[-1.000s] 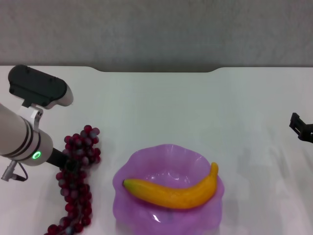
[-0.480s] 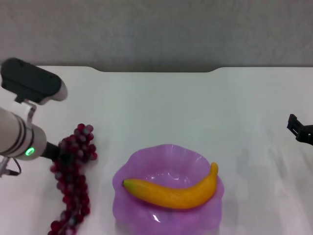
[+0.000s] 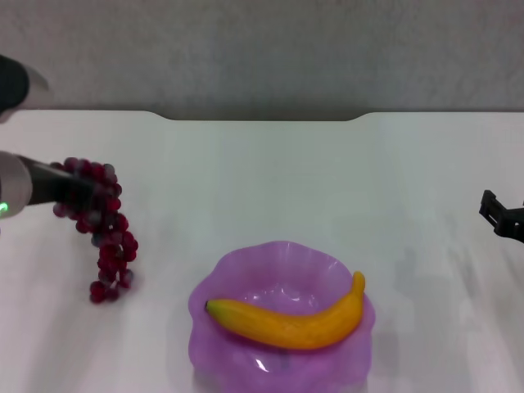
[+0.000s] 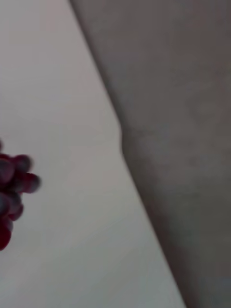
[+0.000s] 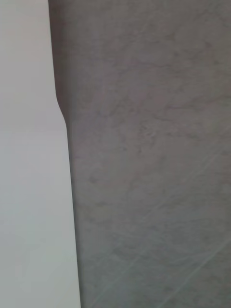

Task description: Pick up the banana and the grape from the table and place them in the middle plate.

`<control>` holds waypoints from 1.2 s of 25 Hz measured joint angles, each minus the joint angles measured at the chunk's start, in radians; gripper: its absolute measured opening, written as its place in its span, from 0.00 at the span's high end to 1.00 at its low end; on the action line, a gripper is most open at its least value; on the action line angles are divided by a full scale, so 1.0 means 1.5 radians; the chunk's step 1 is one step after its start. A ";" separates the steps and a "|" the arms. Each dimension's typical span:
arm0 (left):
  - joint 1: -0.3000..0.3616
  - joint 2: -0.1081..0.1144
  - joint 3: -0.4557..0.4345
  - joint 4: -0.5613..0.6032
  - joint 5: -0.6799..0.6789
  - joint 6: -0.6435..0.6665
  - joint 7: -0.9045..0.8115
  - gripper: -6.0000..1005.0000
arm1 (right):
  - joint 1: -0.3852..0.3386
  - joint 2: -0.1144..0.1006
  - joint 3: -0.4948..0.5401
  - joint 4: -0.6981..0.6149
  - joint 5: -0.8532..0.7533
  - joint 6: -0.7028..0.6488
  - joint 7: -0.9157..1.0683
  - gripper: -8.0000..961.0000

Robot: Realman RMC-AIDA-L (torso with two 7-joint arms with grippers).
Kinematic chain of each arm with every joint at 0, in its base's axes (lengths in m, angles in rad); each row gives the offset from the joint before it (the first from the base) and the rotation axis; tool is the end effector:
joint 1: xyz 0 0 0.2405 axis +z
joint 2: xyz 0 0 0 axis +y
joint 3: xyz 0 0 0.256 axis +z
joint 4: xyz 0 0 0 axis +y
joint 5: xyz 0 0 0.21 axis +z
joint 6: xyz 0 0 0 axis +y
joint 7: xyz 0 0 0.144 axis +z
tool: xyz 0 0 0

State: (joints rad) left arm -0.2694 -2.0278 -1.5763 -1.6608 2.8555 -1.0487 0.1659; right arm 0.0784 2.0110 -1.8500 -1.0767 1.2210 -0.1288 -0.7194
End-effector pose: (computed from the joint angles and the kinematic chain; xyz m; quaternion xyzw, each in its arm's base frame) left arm -0.2108 0.3607 0.0559 -0.8068 -0.3608 0.0540 0.4647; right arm 0.3231 0.3326 -0.0006 -0.6936 0.4122 0.1494 0.5716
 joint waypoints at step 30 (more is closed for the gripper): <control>0.045 -0.002 -0.011 -0.261 -0.310 -0.164 0.146 0.84 | 0.001 0.000 -0.004 -0.002 0.000 0.000 0.000 0.29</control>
State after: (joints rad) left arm -0.2022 -2.0308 -1.5923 -2.0527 2.3905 -1.2952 0.3856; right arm 0.0803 2.0114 -1.8556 -1.0802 1.2210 -0.1288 -0.7194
